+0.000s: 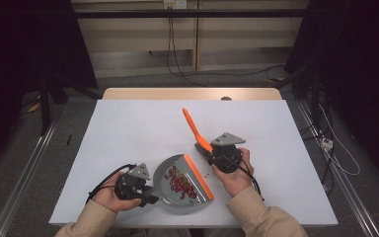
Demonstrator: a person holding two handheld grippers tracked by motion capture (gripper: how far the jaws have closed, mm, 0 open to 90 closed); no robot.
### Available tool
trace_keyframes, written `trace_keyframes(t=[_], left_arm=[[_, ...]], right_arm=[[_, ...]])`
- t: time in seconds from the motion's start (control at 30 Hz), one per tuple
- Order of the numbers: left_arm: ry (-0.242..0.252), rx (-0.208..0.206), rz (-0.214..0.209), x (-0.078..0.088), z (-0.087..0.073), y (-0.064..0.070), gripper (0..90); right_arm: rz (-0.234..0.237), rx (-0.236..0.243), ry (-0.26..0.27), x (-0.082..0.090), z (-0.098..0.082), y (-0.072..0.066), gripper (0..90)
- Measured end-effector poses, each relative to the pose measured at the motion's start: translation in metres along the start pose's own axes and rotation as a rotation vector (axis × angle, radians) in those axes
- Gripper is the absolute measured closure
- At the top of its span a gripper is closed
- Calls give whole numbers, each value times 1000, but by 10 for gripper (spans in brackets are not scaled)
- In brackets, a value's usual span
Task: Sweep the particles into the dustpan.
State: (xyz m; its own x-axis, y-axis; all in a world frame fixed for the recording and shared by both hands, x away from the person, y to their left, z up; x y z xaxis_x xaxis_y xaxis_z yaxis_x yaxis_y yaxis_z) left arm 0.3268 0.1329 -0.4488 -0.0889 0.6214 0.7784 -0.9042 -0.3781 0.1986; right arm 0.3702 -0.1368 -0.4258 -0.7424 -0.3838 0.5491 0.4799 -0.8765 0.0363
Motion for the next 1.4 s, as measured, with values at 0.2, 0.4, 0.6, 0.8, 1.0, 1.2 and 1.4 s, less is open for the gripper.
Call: trace_keyframes(t=[0.2, 0.4, 0.6, 0.8, 1.0, 1.2, 1.4], left_arm=[[-3, 4, -2, 0, 0, 0, 630], [-9, 2, 1, -1, 1, -1, 630], [1, 7, 5, -1, 0, 0, 630], [14, -3, 7, -1, -2, 0, 626], [32, -2, 20, -2, -3, 1, 628], [64, -7, 32, -1, -3, 2, 632], [118, 2, 65, 4, -4, -1, 633]], right_arm=[[5, 10, 7, -4, -11, -11, 713], [49, -23, 20, -1, -11, -31, 713], [113, -42, 52, 5, -4, -47, 714], [138, -43, 73, 8, 3, -48, 713], [122, -56, 81, 13, 5, -34, 713], [104, -86, 84, 17, 3, -17, 713], [85, -87, 87, 23, 0, -3, 713]])
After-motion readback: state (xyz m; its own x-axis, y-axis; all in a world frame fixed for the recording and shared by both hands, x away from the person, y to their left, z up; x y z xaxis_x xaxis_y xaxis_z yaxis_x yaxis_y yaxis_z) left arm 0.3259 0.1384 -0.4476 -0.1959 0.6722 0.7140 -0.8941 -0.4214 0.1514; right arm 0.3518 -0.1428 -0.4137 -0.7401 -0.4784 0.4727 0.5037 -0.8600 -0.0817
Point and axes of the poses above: each handheld gripper's, and its own axes: x roughly backward along the jaws, z roughly out of its top, y roughly to its right, the point moved 3 cm from there along -x, roughly forward along the jaws, and after that the axes turned 4 degrees about y, right-handed, at the moved point
